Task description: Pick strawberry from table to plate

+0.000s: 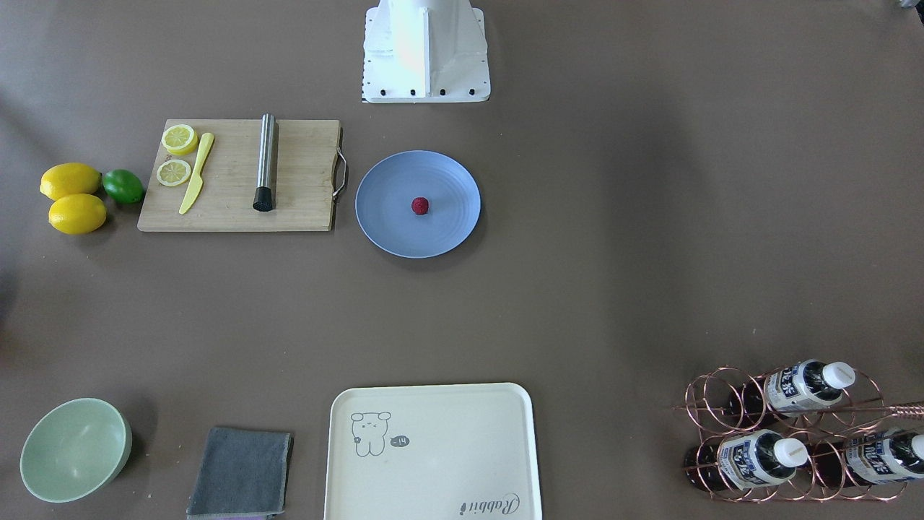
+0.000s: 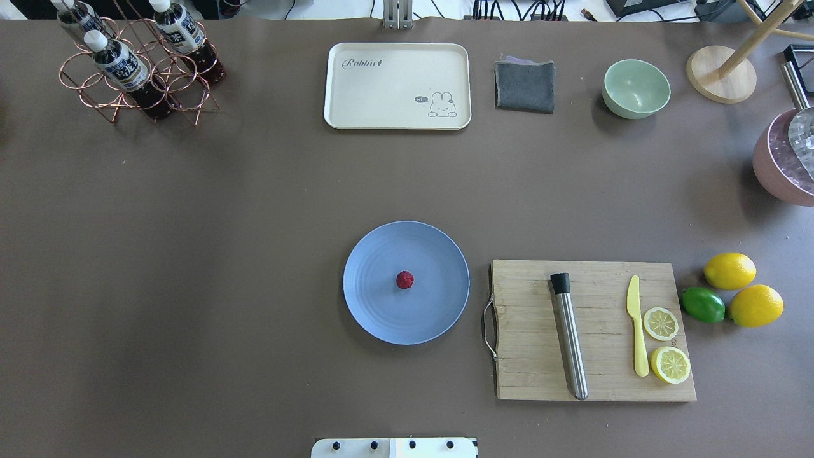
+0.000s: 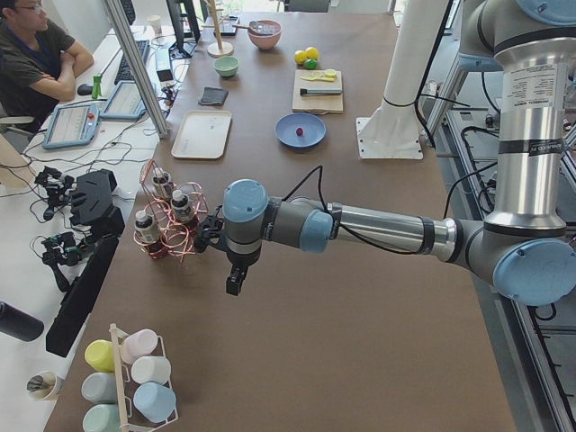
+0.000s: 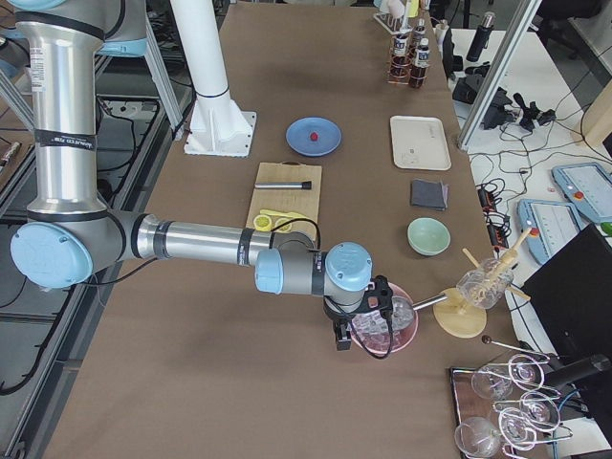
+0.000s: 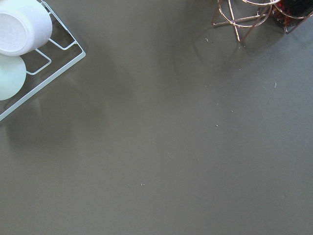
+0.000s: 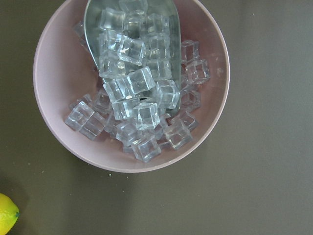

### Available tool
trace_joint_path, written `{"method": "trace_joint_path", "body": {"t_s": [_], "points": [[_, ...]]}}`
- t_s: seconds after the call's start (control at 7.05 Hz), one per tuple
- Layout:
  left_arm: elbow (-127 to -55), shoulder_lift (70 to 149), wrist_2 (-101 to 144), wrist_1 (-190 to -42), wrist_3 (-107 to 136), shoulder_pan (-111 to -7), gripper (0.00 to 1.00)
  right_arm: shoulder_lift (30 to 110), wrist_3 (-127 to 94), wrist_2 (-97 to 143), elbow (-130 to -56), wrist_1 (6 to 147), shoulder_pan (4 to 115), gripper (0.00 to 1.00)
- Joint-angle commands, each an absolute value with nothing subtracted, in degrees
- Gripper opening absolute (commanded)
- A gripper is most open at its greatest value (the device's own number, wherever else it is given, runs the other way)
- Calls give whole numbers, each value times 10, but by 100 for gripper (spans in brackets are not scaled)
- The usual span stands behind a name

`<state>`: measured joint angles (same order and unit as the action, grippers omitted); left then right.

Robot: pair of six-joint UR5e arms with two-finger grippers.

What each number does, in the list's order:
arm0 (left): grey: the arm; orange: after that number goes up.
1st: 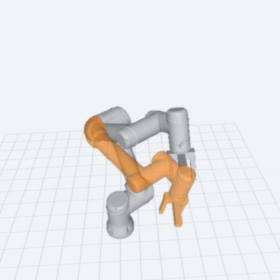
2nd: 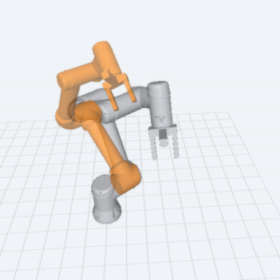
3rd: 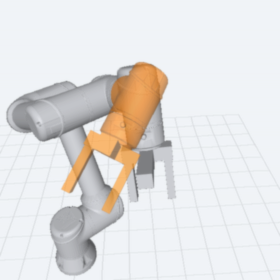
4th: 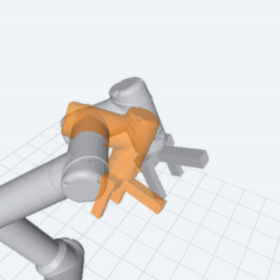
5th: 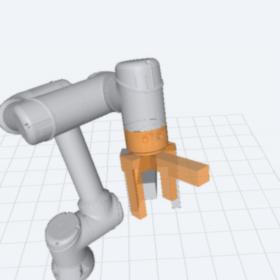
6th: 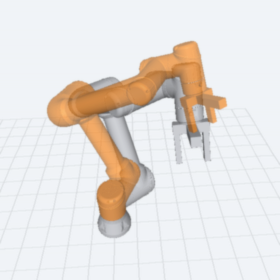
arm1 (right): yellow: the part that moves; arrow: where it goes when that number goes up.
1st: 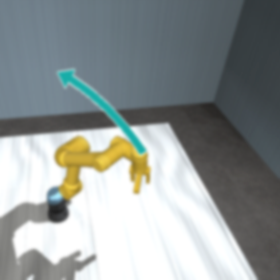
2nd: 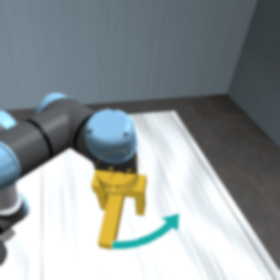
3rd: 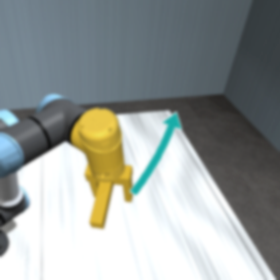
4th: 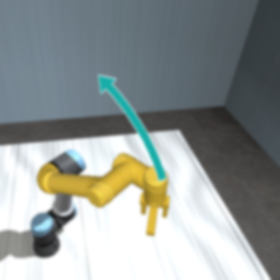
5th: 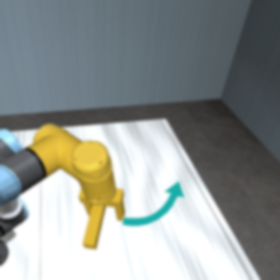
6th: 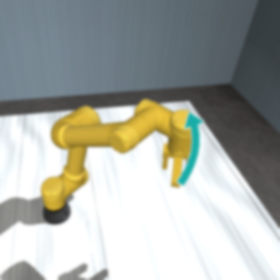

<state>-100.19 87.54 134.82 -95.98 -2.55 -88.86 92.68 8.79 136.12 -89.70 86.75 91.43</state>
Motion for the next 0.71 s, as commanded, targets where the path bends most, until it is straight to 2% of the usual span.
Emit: {"method": "trace_joint_path", "body": {"t_s": [0.0,0.57], "points": [[-1001,875,1343,-961,-25,-889,97,929,88,1361,-897,867,916,100],[-1005,869,1328,-963,-25,-888,97,933,88,1361,-899,867,918,100]]}}
